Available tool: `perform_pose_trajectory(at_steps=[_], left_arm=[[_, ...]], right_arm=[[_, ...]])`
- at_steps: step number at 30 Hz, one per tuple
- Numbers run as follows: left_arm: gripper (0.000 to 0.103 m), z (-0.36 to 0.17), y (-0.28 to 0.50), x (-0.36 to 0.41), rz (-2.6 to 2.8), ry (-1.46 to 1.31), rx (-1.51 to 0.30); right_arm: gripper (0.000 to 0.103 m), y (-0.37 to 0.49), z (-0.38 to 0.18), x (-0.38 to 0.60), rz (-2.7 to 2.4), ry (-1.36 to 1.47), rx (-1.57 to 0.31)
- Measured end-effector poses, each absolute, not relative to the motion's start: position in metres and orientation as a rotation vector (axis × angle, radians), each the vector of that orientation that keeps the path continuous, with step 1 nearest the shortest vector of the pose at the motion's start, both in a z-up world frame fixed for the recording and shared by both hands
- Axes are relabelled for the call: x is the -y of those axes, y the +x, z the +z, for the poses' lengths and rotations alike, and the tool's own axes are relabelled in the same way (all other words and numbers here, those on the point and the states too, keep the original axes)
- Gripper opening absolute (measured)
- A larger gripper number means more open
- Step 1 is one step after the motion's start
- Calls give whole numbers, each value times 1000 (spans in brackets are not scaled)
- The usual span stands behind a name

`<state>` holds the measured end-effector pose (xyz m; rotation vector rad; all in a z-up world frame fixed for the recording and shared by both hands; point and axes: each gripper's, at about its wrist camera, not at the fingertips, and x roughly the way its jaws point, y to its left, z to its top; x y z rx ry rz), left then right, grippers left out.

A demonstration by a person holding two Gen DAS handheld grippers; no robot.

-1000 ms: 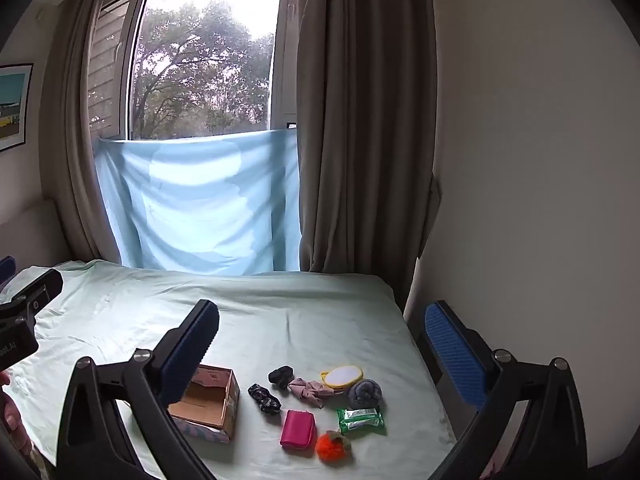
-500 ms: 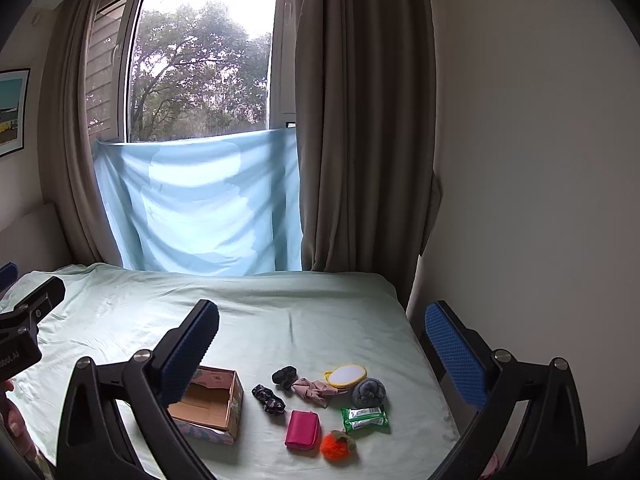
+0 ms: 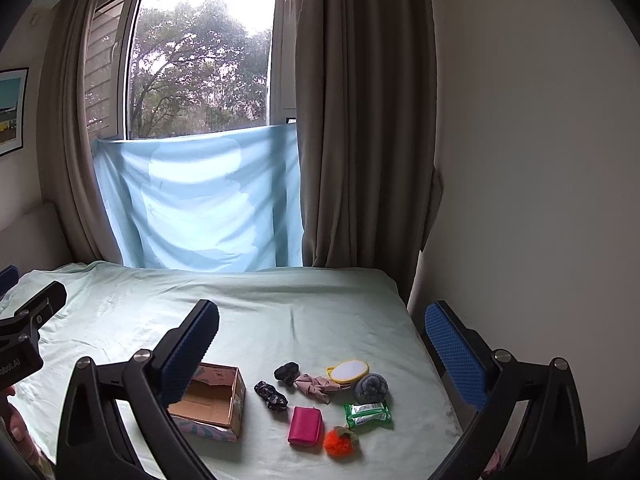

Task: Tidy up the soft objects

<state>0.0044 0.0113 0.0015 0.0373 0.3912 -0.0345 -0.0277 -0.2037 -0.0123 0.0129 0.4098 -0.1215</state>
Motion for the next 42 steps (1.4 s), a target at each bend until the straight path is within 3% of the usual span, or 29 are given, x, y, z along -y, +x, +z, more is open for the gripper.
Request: perform_pose_trajectory(at_steps=[42], left_arm=[[102, 1, 6, -13, -57, 23, -395]], right_arm=[[103, -20, -11, 204, -122, 7, -402]])
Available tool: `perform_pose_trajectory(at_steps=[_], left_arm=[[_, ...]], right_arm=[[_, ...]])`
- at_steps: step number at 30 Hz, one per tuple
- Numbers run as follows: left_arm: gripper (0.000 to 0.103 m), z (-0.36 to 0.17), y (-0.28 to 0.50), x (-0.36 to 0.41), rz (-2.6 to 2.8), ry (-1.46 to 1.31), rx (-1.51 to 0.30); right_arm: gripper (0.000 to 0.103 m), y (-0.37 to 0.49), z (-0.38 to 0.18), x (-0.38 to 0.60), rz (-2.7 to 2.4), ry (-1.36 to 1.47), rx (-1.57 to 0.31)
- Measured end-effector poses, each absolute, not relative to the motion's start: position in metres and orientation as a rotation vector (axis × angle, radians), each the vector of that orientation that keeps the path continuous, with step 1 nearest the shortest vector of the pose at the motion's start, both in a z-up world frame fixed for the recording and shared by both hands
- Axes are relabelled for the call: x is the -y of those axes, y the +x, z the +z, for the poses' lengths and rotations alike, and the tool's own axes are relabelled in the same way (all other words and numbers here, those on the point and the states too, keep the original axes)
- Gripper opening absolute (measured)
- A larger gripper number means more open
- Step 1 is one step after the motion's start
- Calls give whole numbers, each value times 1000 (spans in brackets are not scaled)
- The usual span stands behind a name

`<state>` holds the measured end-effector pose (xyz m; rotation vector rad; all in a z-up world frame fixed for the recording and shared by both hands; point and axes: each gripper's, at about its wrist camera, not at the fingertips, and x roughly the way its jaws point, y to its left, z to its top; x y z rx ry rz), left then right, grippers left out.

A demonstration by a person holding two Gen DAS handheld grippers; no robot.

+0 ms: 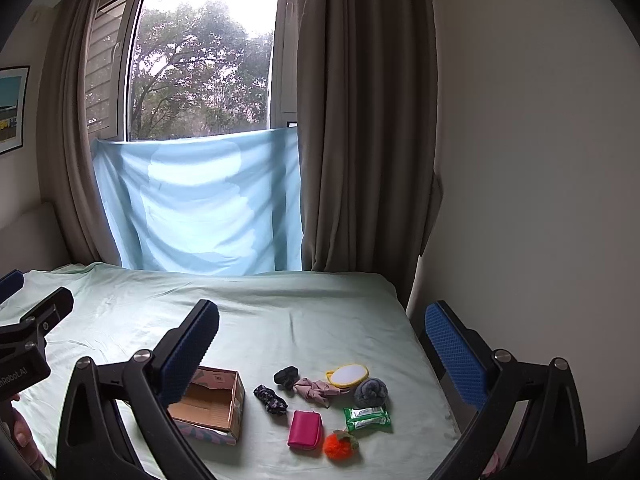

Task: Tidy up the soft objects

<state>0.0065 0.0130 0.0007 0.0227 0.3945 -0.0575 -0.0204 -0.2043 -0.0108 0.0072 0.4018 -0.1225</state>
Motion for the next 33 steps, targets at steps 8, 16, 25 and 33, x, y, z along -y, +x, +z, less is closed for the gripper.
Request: perform_pose_trajectory(at_steps=[8, 16, 25, 33], left_arm=[[103, 2, 12, -11, -62, 15, -416], [102, -19, 45, 6, -73, -24, -522], [102, -100, 110, 47, -42, -130, -737], [102, -197, 172, 90, 12, -170, -880]], right_arm=[[103, -16, -12, 205, -126, 10, -417], [103, 15, -28, 223, -131, 12, -495], [103, 91, -92, 266, -97, -32, -632], [103, 182, -184, 295, -56, -92, -781]])
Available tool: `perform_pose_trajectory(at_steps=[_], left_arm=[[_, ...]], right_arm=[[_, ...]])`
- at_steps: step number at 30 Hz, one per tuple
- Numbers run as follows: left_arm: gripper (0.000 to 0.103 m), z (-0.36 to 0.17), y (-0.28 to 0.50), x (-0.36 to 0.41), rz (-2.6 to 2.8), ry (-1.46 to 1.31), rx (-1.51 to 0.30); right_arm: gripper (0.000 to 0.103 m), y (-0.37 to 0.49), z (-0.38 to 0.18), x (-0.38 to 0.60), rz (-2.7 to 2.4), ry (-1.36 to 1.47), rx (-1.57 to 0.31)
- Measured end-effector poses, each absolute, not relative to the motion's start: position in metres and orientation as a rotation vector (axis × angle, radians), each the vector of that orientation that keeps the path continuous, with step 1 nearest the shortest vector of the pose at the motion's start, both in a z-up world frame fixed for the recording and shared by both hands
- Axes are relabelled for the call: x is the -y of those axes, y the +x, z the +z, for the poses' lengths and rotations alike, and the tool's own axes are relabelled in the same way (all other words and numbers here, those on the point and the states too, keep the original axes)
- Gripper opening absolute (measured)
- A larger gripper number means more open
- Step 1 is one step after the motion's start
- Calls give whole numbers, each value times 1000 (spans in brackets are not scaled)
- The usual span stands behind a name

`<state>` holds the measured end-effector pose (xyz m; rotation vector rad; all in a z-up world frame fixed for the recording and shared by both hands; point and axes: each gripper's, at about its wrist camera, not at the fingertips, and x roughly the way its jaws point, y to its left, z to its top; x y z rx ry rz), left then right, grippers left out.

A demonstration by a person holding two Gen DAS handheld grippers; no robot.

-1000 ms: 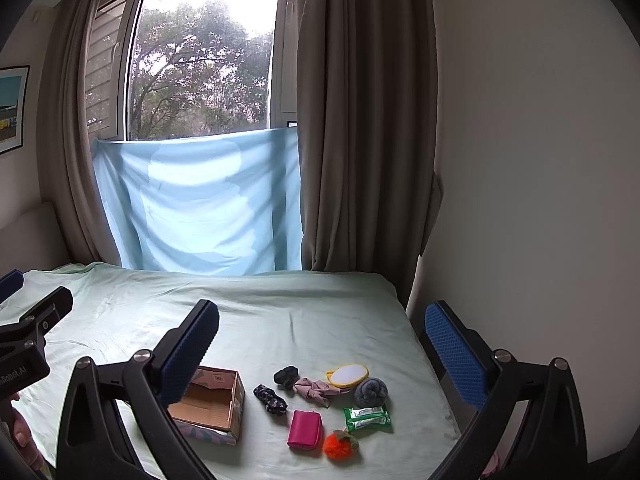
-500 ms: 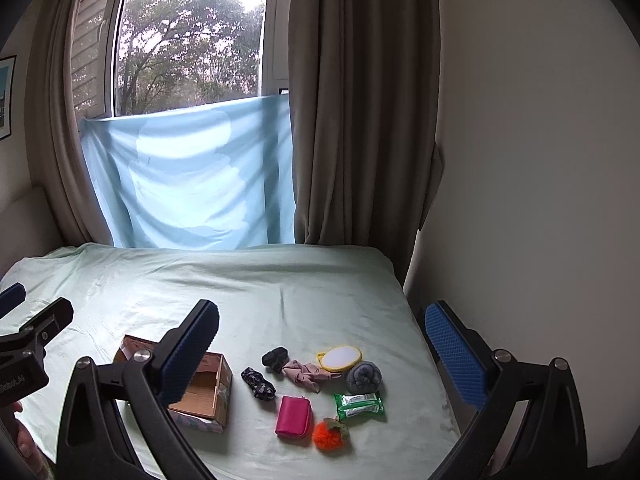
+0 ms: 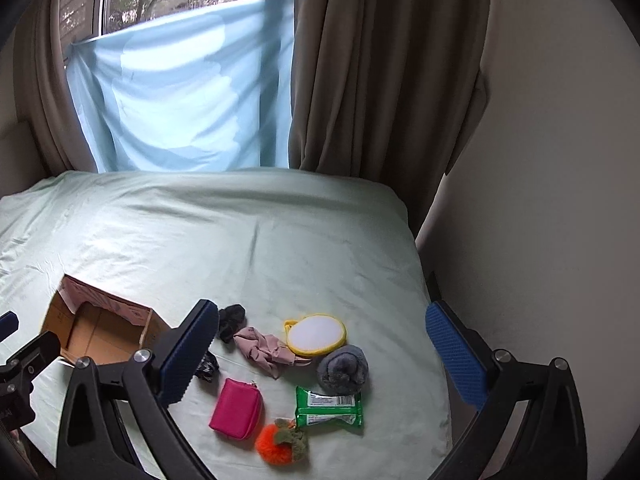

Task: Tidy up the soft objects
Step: 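Grasp the patterned scarf with the left tool while the right tool grasps the yellow-rimmed mesh pad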

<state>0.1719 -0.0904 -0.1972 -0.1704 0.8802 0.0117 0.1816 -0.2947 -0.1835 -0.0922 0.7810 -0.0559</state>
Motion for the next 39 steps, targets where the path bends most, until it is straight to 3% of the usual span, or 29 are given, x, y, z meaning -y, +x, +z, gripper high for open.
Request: perform_pose_trajectory(at_steps=[17, 25, 29, 33, 34, 39], left_arm=[[102, -408, 275, 147, 102, -275, -1113], [92, -475, 302, 153, 161, -213, -1158], [82, -495, 312, 147, 181, -221, -1183], [63, -513, 321, 139, 177, -241, -1217], [62, -516, 323, 136, 170, -255, -1225], [39, -519, 328, 125, 154, -266, -1212]], right_arm=[[103, 308, -376, 323, -24, -131, -1061], [103, 345, -442, 323, 2, -148, -1177], [101, 355, -462, 316, 15, -177, -1210], [98, 359, -473, 311, 18, -204, -1221], [96, 359, -474, 310, 19, -206, -1224], [84, 359, -477, 308, 30, -173, -1248]])
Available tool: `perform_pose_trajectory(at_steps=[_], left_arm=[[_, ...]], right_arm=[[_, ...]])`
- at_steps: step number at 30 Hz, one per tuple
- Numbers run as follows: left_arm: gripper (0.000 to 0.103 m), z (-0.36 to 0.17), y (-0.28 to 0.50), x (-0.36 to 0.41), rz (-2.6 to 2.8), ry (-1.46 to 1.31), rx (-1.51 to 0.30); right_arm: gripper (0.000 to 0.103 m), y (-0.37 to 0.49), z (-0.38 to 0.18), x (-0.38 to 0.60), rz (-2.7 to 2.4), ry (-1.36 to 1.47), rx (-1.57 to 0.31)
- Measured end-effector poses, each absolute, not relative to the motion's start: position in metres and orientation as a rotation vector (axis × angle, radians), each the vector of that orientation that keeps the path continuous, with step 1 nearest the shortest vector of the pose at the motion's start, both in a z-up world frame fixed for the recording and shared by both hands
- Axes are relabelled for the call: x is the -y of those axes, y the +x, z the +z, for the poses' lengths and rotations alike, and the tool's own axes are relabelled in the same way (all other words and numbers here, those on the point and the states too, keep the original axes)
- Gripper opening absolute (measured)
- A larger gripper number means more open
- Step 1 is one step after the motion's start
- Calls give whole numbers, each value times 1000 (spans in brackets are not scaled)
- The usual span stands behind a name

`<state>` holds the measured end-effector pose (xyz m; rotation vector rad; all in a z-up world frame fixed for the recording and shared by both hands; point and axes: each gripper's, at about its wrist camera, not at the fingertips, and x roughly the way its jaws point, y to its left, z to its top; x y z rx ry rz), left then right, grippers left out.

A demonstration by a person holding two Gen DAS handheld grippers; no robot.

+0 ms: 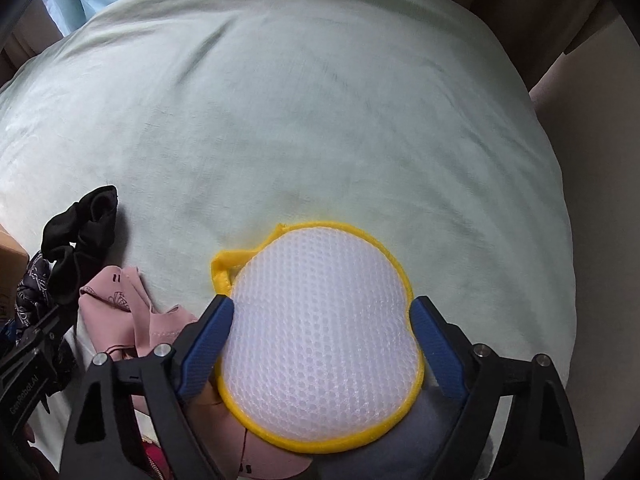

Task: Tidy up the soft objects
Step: 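Grasp the patterned scarf with the left tool while the right tool grasps the yellow-rimmed mesh pad, then carry the scarf and mesh pad over the cardboard box with both tools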

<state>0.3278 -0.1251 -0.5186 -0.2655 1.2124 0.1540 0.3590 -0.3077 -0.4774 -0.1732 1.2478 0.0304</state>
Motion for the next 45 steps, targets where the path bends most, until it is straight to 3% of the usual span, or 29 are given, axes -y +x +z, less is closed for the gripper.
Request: perform_pose_trajectory(at_steps=[3, 10, 24, 37, 45], left_arm=[[34, -519, 329, 117, 148, -289, -1213], [32, -511, 326, 110, 131, -286, -1209], [32, -432, 304, 96, 23, -309, -1093], [32, -267, 248, 61, -90, -237, -911], [32, -213, 226, -12, -118, -194, -891]], right_arm=[[71, 356, -475, 305, 41, -158, -1245], [47, 356, -470, 294, 66, -147, -1229], [44, 321, -365, 289, 43, -68, -1066], [43, 240, -217, 252, 69, -15, -904], [43, 205, -178, 182, 103, 62, -886]])
